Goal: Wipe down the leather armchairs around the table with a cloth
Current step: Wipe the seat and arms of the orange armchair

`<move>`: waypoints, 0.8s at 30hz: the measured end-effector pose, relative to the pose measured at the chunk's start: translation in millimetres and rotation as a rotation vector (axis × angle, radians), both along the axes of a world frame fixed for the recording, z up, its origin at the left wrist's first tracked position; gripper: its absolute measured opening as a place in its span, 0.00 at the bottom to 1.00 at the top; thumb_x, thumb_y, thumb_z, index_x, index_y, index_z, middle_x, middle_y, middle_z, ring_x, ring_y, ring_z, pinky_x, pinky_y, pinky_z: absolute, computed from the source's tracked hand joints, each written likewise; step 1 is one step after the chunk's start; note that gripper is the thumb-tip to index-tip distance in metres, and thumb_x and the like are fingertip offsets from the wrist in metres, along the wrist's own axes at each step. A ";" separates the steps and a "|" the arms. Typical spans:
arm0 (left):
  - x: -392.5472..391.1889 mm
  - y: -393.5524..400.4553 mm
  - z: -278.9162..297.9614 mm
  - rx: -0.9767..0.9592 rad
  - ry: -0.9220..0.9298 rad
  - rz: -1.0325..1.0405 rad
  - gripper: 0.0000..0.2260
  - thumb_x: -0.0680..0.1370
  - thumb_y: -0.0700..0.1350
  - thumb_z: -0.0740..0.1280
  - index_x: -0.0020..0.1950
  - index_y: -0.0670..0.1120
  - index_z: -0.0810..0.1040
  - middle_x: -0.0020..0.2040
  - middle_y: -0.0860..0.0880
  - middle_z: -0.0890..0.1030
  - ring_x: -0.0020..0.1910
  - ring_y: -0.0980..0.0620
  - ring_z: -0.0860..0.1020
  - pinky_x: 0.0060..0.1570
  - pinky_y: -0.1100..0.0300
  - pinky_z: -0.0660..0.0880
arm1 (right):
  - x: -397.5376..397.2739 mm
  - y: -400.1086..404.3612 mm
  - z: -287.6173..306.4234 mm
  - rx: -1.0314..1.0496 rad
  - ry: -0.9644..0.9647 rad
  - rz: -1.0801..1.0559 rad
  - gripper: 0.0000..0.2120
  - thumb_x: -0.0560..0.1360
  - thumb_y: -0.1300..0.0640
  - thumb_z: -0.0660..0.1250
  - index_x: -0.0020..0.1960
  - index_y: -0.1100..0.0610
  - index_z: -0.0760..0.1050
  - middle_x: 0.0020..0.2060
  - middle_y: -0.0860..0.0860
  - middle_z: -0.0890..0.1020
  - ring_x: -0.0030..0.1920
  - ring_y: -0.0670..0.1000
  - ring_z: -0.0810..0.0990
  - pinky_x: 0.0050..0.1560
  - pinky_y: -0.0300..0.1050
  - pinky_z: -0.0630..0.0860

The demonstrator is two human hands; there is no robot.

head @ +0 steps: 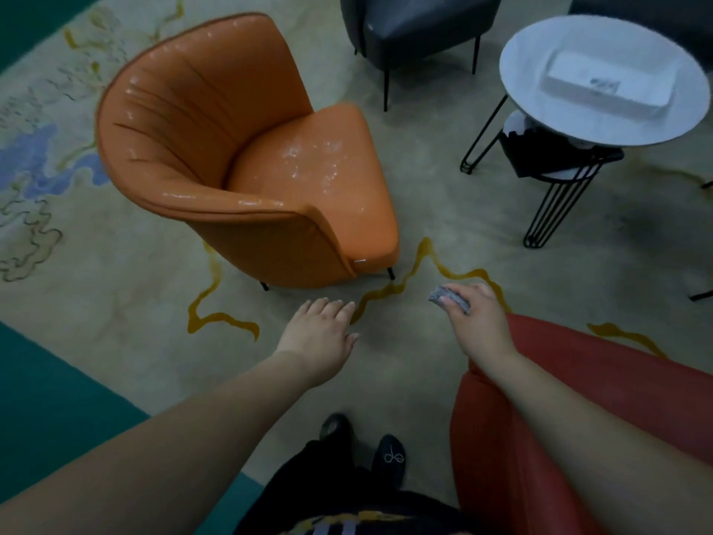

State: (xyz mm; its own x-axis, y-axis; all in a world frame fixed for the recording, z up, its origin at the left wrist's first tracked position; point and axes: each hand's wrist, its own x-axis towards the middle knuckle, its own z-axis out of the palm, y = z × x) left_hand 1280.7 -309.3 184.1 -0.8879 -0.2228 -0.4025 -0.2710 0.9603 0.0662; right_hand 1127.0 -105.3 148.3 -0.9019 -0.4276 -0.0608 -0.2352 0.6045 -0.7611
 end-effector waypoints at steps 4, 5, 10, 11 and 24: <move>-55.6 -31.0 -1.9 0.001 0.006 -0.046 0.27 0.82 0.58 0.50 0.79 0.49 0.55 0.77 0.48 0.63 0.76 0.47 0.58 0.74 0.50 0.52 | -45.5 -19.0 -3.1 0.017 0.032 -0.045 0.10 0.74 0.60 0.69 0.54 0.57 0.81 0.44 0.52 0.75 0.44 0.45 0.72 0.45 0.24 0.60; -72.9 -39.8 -2.3 -0.003 0.012 -0.064 0.27 0.82 0.58 0.50 0.79 0.49 0.55 0.77 0.49 0.63 0.76 0.47 0.58 0.74 0.50 0.52 | -58.0 -24.7 -3.3 0.022 0.039 -0.061 0.10 0.74 0.60 0.69 0.55 0.57 0.81 0.43 0.52 0.74 0.44 0.48 0.73 0.45 0.27 0.61; -154.7 -84.0 -1.2 -0.011 0.040 -0.117 0.27 0.83 0.58 0.50 0.79 0.48 0.55 0.76 0.48 0.64 0.75 0.46 0.59 0.74 0.50 0.55 | -115.9 -52.0 3.0 0.061 0.079 -0.120 0.10 0.73 0.58 0.70 0.54 0.57 0.81 0.41 0.49 0.73 0.42 0.47 0.74 0.44 0.30 0.62; -169.6 -91.9 -0.3 -0.002 0.030 -0.115 0.27 0.83 0.58 0.50 0.79 0.48 0.54 0.76 0.48 0.64 0.75 0.46 0.59 0.74 0.50 0.55 | -128.3 -57.9 5.7 0.062 0.088 -0.125 0.10 0.73 0.58 0.71 0.54 0.57 0.82 0.41 0.49 0.73 0.42 0.47 0.74 0.44 0.30 0.62; -323.2 -131.4 0.9 -0.008 0.006 -0.083 0.27 0.83 0.58 0.50 0.79 0.48 0.53 0.76 0.48 0.63 0.76 0.46 0.58 0.74 0.49 0.55 | -298.4 -107.0 22.5 0.117 0.063 -0.018 0.12 0.75 0.54 0.69 0.56 0.57 0.80 0.43 0.48 0.71 0.44 0.45 0.71 0.44 0.31 0.62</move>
